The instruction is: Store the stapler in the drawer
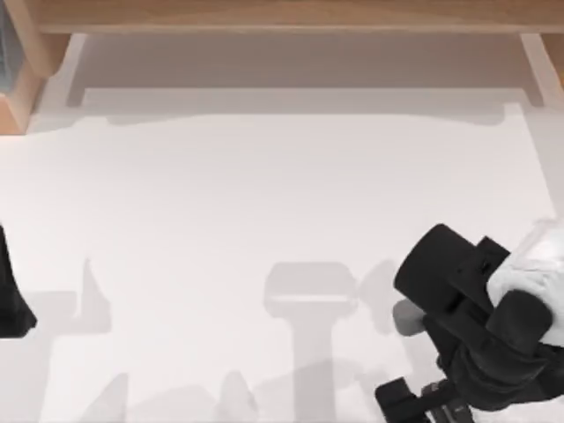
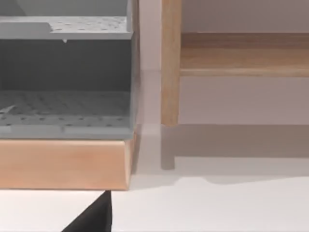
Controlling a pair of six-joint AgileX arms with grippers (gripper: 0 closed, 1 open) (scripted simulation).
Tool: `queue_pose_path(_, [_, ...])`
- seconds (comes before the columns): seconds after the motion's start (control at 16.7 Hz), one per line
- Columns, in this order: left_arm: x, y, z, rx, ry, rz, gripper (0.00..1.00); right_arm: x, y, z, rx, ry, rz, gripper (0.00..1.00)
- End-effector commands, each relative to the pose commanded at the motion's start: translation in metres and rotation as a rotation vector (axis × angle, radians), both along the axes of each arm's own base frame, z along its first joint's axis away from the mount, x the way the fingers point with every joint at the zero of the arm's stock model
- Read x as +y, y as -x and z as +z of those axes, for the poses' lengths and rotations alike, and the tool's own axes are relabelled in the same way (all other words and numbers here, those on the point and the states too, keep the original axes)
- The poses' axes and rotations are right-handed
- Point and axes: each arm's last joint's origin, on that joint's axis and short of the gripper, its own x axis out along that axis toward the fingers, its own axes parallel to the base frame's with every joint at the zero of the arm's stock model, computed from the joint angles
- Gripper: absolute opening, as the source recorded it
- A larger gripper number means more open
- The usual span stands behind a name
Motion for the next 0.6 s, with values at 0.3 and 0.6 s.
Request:
queue_pose_path(0.3, [0.0, 0.0, 0.0, 0.0, 0.0, 0.0, 1.0, -0.0008, 0.0015, -0.0166, 0.007, 0.007, 0.0, 1.0])
queue_pose_path(0.6, [0.0, 0.0, 0.0, 0.0, 0.0, 0.0, 1.0, -0.0008, 0.0015, -0.0166, 0.007, 0.007, 0.0, 0.77])
